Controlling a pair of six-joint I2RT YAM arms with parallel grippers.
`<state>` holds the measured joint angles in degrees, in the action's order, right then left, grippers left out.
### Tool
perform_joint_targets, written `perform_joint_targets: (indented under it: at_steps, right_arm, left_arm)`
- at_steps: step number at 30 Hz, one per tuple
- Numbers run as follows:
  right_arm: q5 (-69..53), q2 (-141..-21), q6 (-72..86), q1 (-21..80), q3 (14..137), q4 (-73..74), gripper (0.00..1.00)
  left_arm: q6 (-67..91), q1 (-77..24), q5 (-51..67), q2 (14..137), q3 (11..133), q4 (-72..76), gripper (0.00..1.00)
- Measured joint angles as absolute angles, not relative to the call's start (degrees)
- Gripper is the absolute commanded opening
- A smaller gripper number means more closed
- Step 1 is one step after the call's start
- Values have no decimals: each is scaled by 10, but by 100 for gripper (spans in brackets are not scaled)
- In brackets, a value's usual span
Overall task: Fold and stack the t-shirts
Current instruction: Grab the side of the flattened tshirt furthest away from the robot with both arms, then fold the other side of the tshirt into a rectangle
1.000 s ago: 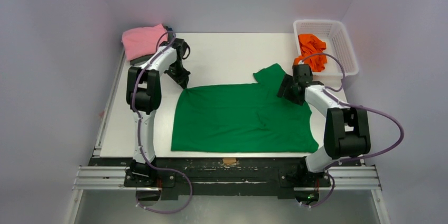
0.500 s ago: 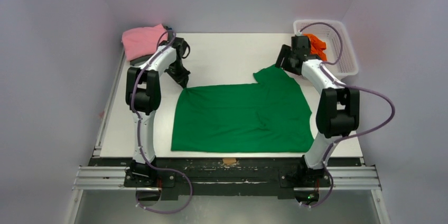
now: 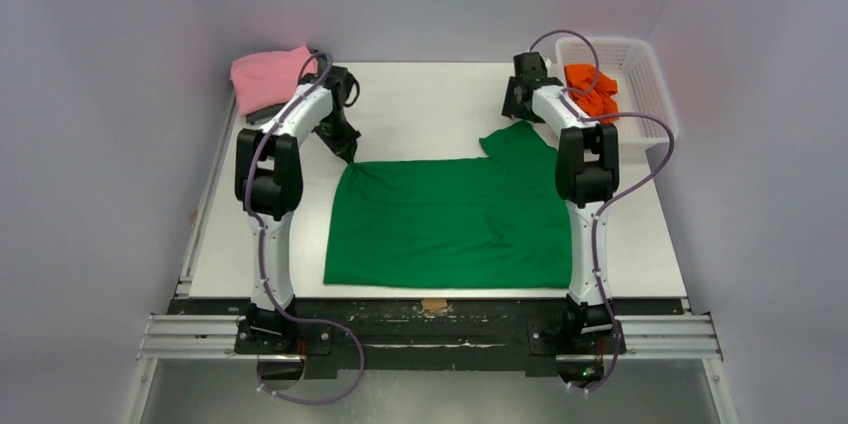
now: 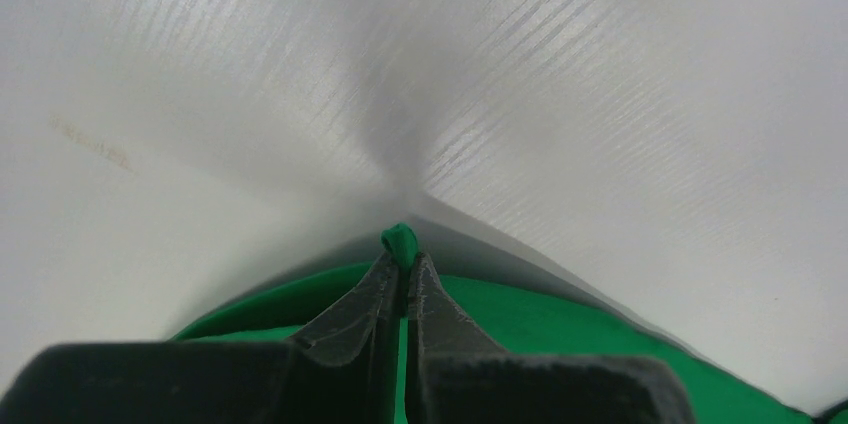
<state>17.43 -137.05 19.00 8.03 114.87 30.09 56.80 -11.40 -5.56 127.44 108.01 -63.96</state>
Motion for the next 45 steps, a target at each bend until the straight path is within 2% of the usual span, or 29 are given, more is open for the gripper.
perform_joint_targets:
  at_steps: [4, 10, 12, 14, 18, 20, 27, 39, 45]
  right_arm:
    - [188, -1371, 186, 87, 1140, 302, 55]
    - [198, -1307, 189, 91, 1036, 276, 51]
    - [201, -1287, 192, 91, 1004, 276, 47]
    - [202, -1270, 195, 91, 978, 273, 37]
    - [202, -1261, 194, 90, 962, 264, 8]
    - [200, -1262, 192, 90, 966, 261, 0]
    - [165, -1234, 179, 91, 960, 229, 0]
    - [133, -973, 169, 109, 747, 223, 0]
    - [145, -861, 174, 131, 675, 277, 0]
  left_arm:
    - [562, -114, -55, 1274, 1080, -640, 0]
    - [557, -115, -52, 1272, 1076, -641, 0]
    - [553, -116, -52, 1268, 1069, -641, 0]
    - [548, -117, -52, 1267, 1066, -641, 0]
    - [538, -121, -52, 1266, 1065, -641, 0]
    - [533, -121, -52, 1266, 1065, -641, 0]
    - [507, -126, -56, 1243, 1062, -640, 0]
    - [482, -158, -58, 1089, 914, -606, 0]
    - [473, -169, -58, 1036, 836, -592, 0]
